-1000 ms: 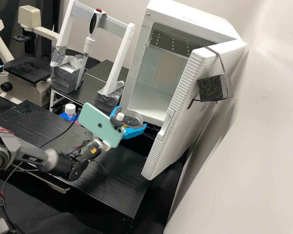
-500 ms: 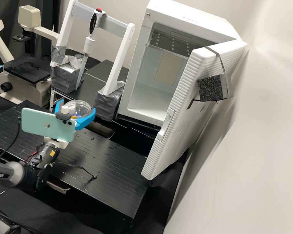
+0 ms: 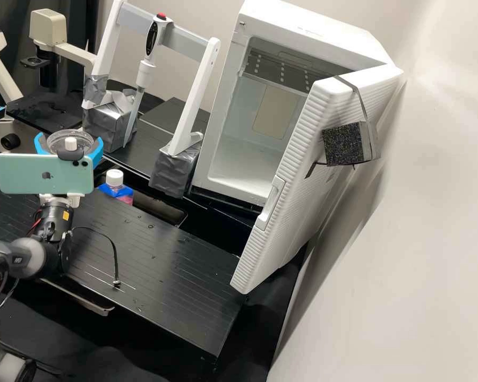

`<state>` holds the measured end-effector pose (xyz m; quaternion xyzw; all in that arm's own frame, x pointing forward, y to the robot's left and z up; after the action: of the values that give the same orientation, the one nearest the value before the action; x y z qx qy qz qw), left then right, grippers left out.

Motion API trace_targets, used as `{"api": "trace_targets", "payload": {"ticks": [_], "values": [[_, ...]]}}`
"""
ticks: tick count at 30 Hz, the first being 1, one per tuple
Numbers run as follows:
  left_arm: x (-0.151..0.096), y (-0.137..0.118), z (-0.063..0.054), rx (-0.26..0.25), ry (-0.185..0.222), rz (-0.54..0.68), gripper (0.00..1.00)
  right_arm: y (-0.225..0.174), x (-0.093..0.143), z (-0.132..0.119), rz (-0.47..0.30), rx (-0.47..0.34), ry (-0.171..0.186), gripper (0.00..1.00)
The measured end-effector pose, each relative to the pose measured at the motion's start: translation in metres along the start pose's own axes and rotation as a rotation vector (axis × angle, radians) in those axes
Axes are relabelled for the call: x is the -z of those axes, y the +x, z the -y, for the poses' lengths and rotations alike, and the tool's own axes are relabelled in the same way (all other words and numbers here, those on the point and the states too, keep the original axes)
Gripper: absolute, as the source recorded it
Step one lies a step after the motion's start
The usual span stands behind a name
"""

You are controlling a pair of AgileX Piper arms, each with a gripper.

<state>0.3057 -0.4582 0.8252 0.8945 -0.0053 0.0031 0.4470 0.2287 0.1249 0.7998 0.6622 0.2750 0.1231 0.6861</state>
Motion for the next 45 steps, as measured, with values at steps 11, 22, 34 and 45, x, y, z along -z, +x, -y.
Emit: {"api": "trace_targets", "payload": {"ticks": [11, 22, 34, 45], "values": [[0.0, 0.0, 0.0, 0.0, 0.0, 0.0, 1.0, 0.038, 0.0, -0.002, -0.004, 0.041, -0.01, 0.0], [0.0, 0.0, 0.0, 0.0, 0.0, 0.0, 1.0, 0.063, 0.007, -0.003, -0.108, 0.13, -0.008, 0.0], [0.0, 0.0, 0.0, 0.0, 0.0, 0.0, 1.0, 0.125, 0.021, 0.0, -0.156, 0.2, 0.048, 0.0], [0.0, 0.0, 0.0, 0.0, 0.0, 0.0, 1.0, 0.187, 0.025, 0.037, -0.101, 0.302, 0.035, 0.0]]}}
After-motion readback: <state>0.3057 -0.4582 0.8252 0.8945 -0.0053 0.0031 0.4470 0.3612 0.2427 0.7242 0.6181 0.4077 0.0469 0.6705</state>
